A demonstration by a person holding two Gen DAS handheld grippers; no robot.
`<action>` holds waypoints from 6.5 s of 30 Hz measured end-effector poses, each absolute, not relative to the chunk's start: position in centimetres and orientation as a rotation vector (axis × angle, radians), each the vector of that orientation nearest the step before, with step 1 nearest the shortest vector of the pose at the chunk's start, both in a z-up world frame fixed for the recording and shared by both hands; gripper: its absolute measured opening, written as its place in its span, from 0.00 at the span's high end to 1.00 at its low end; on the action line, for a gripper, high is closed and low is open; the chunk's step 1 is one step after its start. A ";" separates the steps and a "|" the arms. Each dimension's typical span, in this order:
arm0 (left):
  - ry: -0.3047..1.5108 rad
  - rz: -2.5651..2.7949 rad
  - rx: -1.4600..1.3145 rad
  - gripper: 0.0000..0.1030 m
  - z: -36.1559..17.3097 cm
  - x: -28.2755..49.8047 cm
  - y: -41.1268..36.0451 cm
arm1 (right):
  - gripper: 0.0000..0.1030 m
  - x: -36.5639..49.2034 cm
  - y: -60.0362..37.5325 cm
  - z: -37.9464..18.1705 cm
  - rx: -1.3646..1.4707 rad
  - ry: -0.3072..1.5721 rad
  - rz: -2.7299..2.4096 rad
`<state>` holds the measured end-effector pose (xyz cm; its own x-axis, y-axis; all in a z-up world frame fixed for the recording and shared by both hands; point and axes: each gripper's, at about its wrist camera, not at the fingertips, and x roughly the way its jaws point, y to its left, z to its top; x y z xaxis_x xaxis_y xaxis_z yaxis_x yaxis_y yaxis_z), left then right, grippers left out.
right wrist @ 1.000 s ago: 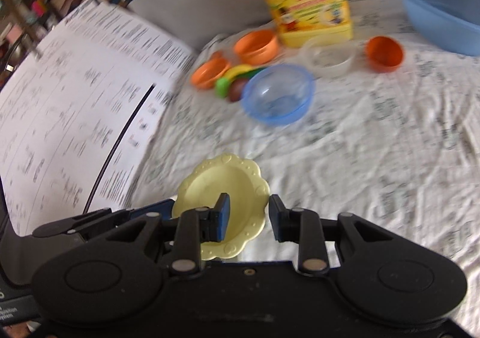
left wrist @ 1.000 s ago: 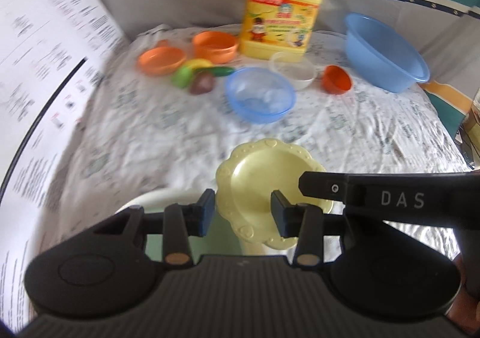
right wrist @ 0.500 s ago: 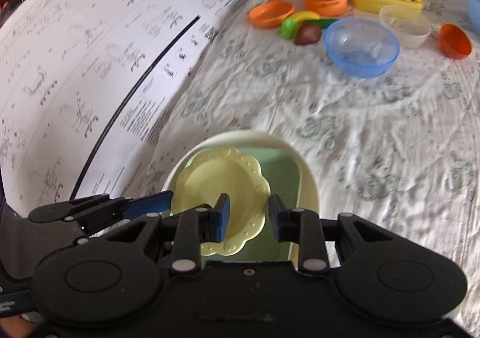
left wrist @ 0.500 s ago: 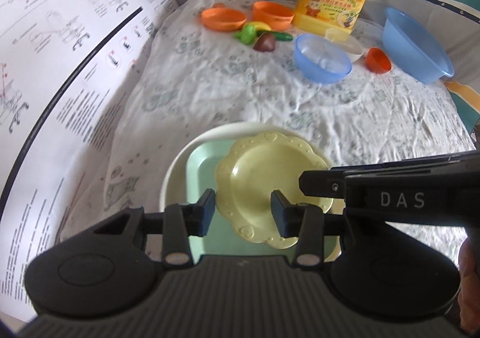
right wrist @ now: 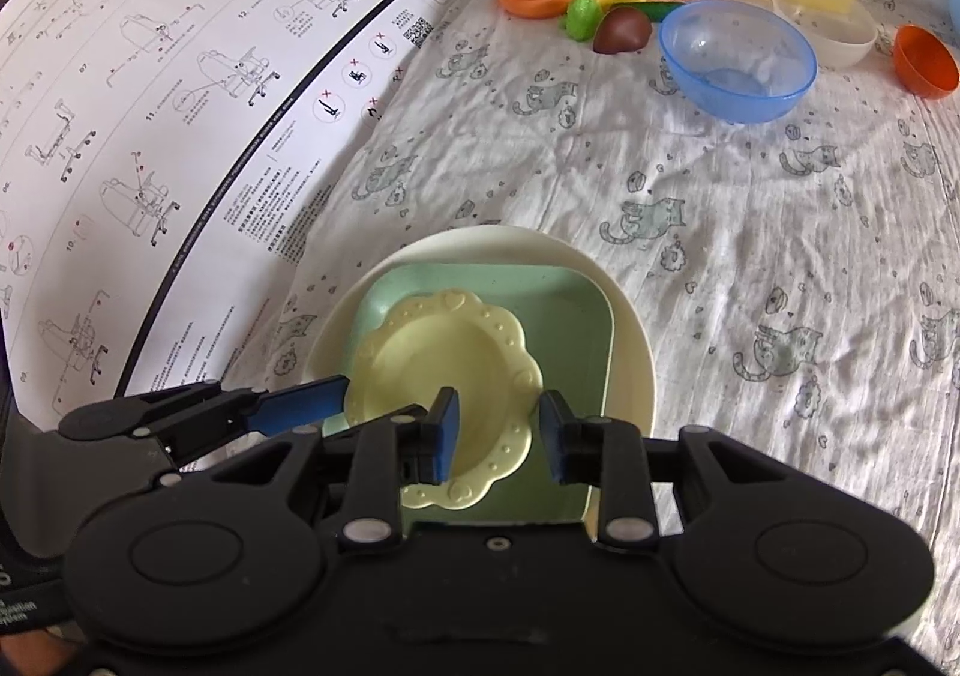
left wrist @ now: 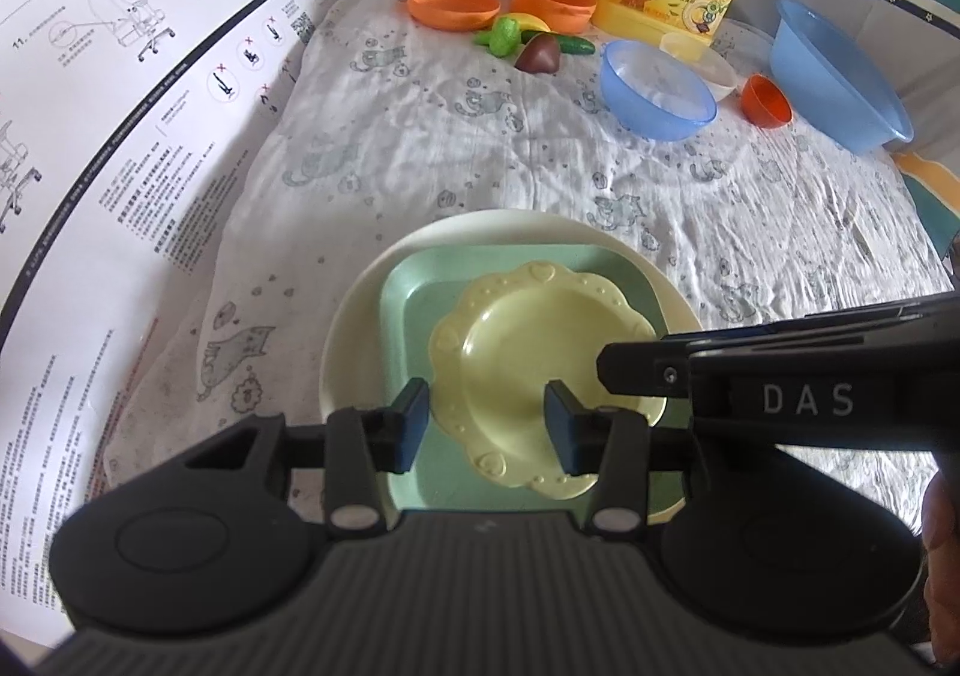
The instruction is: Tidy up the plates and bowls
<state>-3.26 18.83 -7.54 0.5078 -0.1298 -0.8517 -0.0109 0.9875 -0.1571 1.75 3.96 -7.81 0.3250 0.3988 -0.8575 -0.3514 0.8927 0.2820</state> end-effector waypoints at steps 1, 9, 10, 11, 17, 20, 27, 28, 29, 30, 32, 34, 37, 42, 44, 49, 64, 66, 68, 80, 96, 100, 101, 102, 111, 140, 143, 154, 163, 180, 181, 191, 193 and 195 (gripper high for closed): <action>1.031 -0.069 -0.150 0.37 -7.5 -3.3 18.8 | 0.63 1.8 3.9 -7.7 0.045 1.131 0.490; 0.942 -0.020 -0.131 0.00 -5.9 -3.6 18.8 | 0.00 1.6 2.2 -5.5 0.037 1.012 0.446; 0.937 -0.016 -0.135 0.00 -5.8 -3.6 18.8 | 0.00 1.5 2.0 -5.3 0.034 0.998 0.443; 0.935 -0.011 -0.139 0.00 -5.7 -3.5 18.9 | 0.00 1.5 1.8 -5.1 0.030 0.988 0.437; 0.940 -0.005 -0.171 0.00 -5.7 -3.2 18.9 | 0.00 1.4 0.9 -4.7 0.027 0.972 0.421; 0.942 -0.013 -0.176 0.00 -5.6 -2.9 18.6 | 0.00 1.4 0.5 -4.8 0.037 0.970 0.413; 0.947 -0.033 -0.183 0.00 -5.5 -1.6 17.3 | 0.00 2.1 -1.4 -4.9 0.079 0.963 0.376; 0.949 -0.035 -0.182 0.00 -5.6 -1.2 17.0 | 0.00 2.4 -1.8 -4.9 0.088 0.963 0.369; 0.951 -0.037 -0.178 0.00 -5.6 -0.9 16.8 | 0.00 2.6 -2.2 -5.0 0.097 0.963 0.360; 0.951 -0.038 -0.174 0.00 -5.6 -0.6 16.5 | 0.00 2.8 -2.6 -5.0 0.106 0.961 0.352; 0.949 -0.037 -0.167 0.00 -5.5 0.2 15.9 | 0.00 3.4 -3.6 -5.0 0.124 0.957 0.333; 0.947 -0.041 -0.164 0.00 -5.3 1.0 15.4 | 0.00 4.0 -4.6 -5.1 0.145 0.954 0.313; 0.948 -0.046 -0.152 0.00 -5.2 2.4 14.5 | 0.00 5.1 -6.1 -5.1 0.172 0.947 0.286; 0.950 -0.048 -0.113 0.00 -5.1 5.3 12.9 | 0.00 7.1 -8.5 -5.4 0.211 0.938 0.240; 0.949 -0.051 -0.103 0.00 -5.0 6.7 12.3 | 0.00 8.2 -9.6 -5.7 0.228 0.939 0.218; 0.945 -0.043 -0.086 0.00 -5.1 10.3 11.0 | 0.00 11.1 -11.3 -6.0 0.254 0.938 0.185; 0.957 0.005 -0.051 0.00 -7.1 18.5 9.2 | 0.10 19.8 -11.5 -8.2 0.305 1.002 0.175; 0.962 0.002 -0.044 0.00 -7.5 19.1 9.0 | 0.17 20.5 -11.1 -8.5 0.302 1.006 0.170; 0.966 -0.002 -0.039 0.00 -7.8 19.6 8.7 | 0.25 20.9 -10.8 -8.7 0.300 1.005 0.176; 0.985 -0.080 -0.050 0.48 -9.3 20.9 7.8 | 0.81 22.7 -9.2 -10.0 0.326 1.018 0.258; 0.997 -0.117 -0.031 0.74 -8.6 19.8 6.2 | 0.87 20.8 -9.3 -9.6 0.293 1.008 0.269; 0.993 -0.129 -0.026 0.74 -7.9 18.9 5.4 | 0.87 19.7 -10.1 -8.8 0.295 1.001 0.259; 0.993 -0.133 -0.027 0.74 -7.6 18.7 5.2 | 0.87 19.3 -10.4 -8.6 0.300 0.999 0.256; 0.993 -0.137 -0.026 0.74 -7.4 18.4 5.0 | 0.87 18.9 -10.7 -8.3 0.303 0.996 0.254; 0.984 -0.175 0.005 0.74 -5.4 14.9 2.3 | 0.86 14.6 -13.5 -6.9 0.330 0.982 0.228; 1.083 -0.322 0.056 0.72 -6.0 2.3 -2.4 | 0.86 1.1 -19.3 -7.3 0.340 1.018 0.197; 1.096 -0.326 0.060 0.72 -6.4 1.8 -2.5 | 0.86 0.4 -19.3 -7.8 0.338 1.031 0.197; 1.123 -0.347 0.069 0.72 -7.1 0.8 -3.0 | 0.84 -0.6 -19.3 -8.4 0.328 1.050 0.190; 1.142 -0.365 0.080 0.72 -7.8 0.7 -3.3 | 0.83 -1.0 -19.4 -8.9 0.333 1.067 0.171; 1.062 -0.287 0.135 0.02 -7.1 1.2 -3.1 | 0.28 -0.4 -19.7 -8.5 0.307 1.027 0.096; 1.061 -0.287 0.129 0.02 -7.0 1.2 -3.0 | 0.27 -0.4 -19.8 -8.5 0.309 1.026 0.092; 1.039 -0.285 0.098 0.00 -6.4 1.7 -2.4 | 0.04 0.0 -20.1 -8.2 0.321 1.007 0.077; 1.031 -0.277 0.086 0.00 -6.2 2.0 -1.8 | 0.04 0.3 -20.1 -7.9 0.323 1.000 0.075; 1.023 -0.260 0.075 0.00 -5.8 2.7 -1.1 | 0.00 0.9 -20.3 -7.6 0.329 0.992 0.074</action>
<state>2.67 -1.15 -5.83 0.4932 -0.1799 -0.8511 0.2492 0.9666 -0.0599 0.88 -20.34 -7.56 0.5488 0.2100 -0.8092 0.0872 0.9483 0.3053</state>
